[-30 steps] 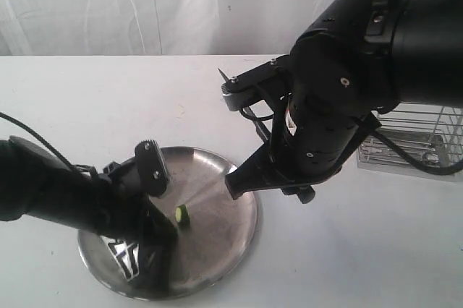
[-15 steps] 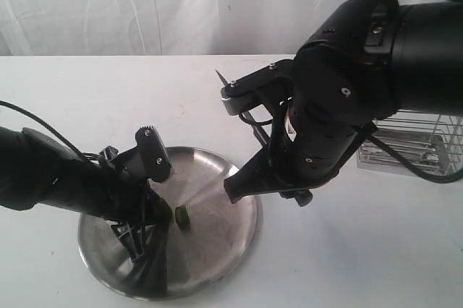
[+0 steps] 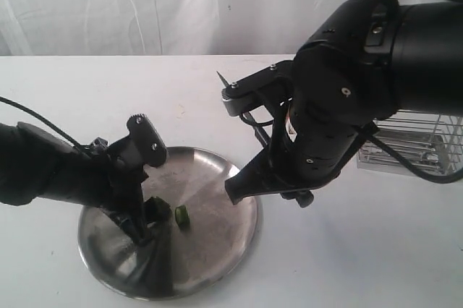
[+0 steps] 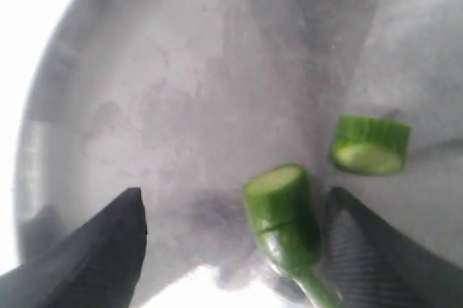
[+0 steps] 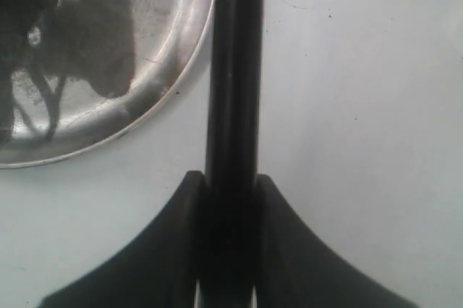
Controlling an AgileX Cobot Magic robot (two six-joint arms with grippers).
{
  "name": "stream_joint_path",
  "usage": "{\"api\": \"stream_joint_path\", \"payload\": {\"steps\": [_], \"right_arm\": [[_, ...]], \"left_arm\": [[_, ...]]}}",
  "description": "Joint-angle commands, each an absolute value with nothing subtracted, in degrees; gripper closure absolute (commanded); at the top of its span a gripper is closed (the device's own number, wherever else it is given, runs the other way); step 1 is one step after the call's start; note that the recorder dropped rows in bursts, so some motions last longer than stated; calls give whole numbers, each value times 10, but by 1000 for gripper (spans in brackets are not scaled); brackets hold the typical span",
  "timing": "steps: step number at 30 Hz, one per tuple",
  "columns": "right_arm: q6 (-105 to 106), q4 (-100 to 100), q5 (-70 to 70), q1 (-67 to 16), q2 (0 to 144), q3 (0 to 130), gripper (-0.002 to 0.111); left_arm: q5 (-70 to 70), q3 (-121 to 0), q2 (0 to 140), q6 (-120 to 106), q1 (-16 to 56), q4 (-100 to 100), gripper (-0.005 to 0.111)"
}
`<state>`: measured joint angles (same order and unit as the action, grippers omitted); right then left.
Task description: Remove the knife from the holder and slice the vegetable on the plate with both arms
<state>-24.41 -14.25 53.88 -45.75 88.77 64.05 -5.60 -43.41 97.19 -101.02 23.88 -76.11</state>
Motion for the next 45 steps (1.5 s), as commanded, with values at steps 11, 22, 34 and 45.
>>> {"api": "stream_joint_path", "payload": {"steps": [11, 22, 34, 45], "right_arm": [[29, 97, 541, -456, 969, 642, 108], [42, 106, 533, -482, 1040, 700, 108], [28, 107, 524, -482, 1069, 702, 108], [27, 106, 524, -482, 1089, 702, 108]], "left_arm": [[-215, -437, 771, -922, 222, -828, 107], [54, -478, 885, -779, 76, -819, 107], [95, -485, 887, -782, 69, -819, 107], [150, -485, 940, -789, 69, -819, 107]]}}
